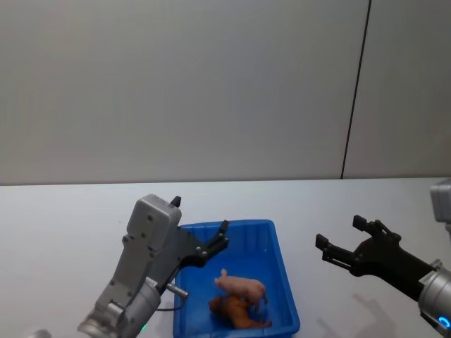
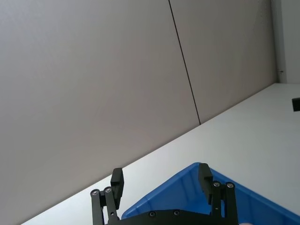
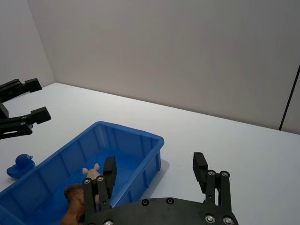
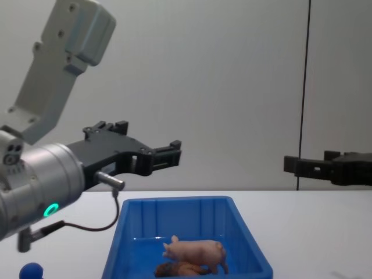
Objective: Pick up the two dolls from the table and place them into the box.
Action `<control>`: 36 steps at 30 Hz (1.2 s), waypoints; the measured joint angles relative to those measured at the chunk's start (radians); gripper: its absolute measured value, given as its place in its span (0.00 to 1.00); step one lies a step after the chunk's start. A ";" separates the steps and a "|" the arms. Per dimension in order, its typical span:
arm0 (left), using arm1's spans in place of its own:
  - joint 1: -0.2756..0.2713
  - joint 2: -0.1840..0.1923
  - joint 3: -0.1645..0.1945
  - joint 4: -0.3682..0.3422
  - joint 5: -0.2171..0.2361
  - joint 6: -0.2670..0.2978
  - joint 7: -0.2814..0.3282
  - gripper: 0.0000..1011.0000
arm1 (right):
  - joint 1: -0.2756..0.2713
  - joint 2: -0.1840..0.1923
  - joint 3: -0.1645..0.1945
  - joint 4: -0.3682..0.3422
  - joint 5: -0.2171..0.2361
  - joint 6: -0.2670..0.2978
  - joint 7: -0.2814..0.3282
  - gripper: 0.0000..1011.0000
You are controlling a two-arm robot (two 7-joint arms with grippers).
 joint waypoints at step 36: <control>0.208 0.178 -0.066 -0.070 -0.131 0.133 0.111 0.99 | -0.023 0.026 0.017 -0.022 0.019 -0.016 0.000 0.99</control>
